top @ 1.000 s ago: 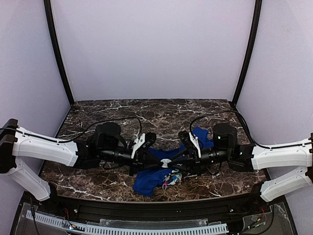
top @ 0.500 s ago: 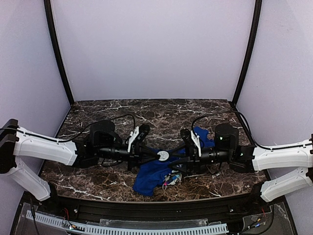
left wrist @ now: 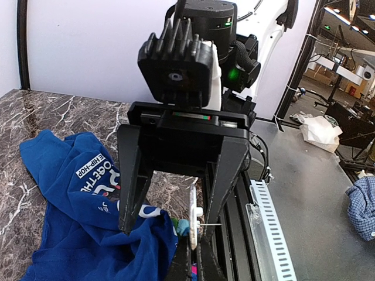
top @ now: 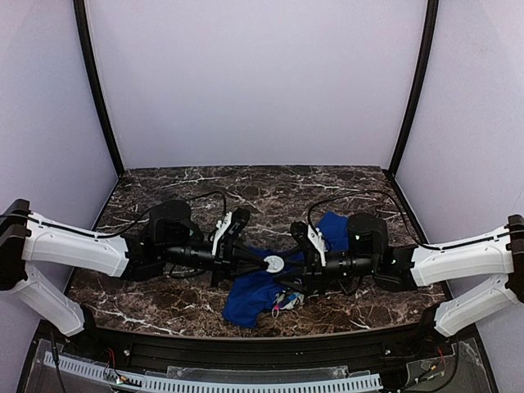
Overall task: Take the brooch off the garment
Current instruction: Close the brooch securely.
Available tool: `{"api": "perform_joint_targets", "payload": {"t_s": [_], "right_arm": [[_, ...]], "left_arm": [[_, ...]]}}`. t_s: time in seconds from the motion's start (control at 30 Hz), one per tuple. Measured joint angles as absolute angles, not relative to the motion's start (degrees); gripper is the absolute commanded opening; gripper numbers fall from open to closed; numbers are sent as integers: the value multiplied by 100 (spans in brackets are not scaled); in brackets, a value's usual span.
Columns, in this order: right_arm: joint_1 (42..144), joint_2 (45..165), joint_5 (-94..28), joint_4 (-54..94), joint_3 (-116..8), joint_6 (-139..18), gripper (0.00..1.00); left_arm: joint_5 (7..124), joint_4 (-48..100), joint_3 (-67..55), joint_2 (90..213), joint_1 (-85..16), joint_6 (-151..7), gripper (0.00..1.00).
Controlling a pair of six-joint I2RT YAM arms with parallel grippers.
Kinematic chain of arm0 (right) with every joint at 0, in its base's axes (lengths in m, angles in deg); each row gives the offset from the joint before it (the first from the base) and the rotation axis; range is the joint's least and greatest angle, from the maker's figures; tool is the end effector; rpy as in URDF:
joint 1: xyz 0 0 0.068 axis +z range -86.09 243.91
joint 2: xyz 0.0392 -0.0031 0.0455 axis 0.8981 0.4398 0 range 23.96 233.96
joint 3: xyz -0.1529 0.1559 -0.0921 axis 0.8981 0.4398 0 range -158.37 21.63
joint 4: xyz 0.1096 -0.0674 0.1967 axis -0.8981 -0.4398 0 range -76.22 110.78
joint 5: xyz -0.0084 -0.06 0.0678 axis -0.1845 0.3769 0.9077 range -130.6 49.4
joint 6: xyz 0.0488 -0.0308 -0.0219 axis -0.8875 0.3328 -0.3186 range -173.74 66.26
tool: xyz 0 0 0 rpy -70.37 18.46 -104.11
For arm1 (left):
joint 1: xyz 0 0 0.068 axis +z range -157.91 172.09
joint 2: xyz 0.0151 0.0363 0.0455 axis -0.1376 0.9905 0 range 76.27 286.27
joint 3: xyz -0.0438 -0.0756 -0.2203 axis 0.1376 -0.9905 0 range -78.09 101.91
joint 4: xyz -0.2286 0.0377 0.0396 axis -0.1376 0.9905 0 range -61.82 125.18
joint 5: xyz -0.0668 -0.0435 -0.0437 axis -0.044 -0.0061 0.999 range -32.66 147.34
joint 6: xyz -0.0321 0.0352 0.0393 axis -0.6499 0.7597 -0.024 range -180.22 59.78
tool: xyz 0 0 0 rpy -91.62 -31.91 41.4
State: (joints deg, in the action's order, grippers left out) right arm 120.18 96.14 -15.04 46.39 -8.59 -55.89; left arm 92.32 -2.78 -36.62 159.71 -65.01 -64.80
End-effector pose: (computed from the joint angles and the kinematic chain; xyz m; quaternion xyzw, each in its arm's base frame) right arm 0.1295 0.2300 0.1965 -0.4732 0.6349 0.4398 0.4238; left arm 0.1433 -0.2710 0.2171 0.4971 0.5754 -0.5101 0.4020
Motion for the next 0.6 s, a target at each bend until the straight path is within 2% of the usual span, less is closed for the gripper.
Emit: {"api": "perform_joint_targets", "payload": {"t_s": [0.6], "right_arm": [[12066, 9649, -1438, 5124, -870, -5663, 51]], "left_arm": [[9315, -273, -3662, 15971, -6501, -6480, 1]]}}
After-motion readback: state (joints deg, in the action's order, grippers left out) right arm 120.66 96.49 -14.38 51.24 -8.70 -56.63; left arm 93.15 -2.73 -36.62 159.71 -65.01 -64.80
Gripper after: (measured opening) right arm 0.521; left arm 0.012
